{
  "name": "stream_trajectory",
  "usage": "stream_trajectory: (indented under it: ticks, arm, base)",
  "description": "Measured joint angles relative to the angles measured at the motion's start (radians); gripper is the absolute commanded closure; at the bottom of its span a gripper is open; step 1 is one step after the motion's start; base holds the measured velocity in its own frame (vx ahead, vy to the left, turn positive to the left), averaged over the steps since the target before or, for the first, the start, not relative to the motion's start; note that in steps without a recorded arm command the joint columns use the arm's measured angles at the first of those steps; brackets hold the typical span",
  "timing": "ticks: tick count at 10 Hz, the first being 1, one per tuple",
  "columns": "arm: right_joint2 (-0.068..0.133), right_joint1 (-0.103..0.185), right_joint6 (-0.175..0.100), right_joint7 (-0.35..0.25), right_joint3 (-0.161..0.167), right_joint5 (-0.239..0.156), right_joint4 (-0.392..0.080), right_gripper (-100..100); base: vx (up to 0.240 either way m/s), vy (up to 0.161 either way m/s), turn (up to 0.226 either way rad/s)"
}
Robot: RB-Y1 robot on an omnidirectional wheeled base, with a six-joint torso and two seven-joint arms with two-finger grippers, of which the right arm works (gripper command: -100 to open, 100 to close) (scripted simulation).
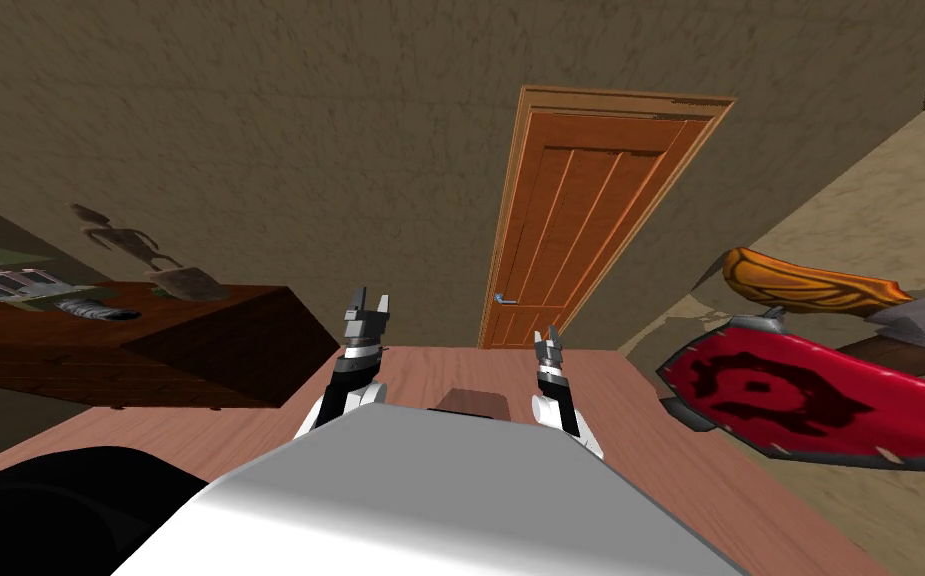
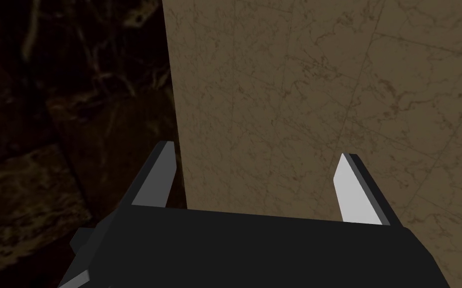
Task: Pull the door open
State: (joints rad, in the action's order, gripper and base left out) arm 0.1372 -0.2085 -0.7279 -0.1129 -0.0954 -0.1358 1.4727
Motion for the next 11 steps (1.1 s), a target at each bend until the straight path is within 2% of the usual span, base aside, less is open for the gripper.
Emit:
stream_trajectory:
  ticks: [3, 11]
  arm:
    - [0.01, 0.028, -0.013, -0.001, -0.007, -0.003, -0.08, -100]
    - [0.029, 0.105, -0.036, 0.004, -0.023, -0.008, -0.288, -100]
  base:
    - [0.044, -0.027, 0.07]
    - [0.054, -0.038, 0.121]
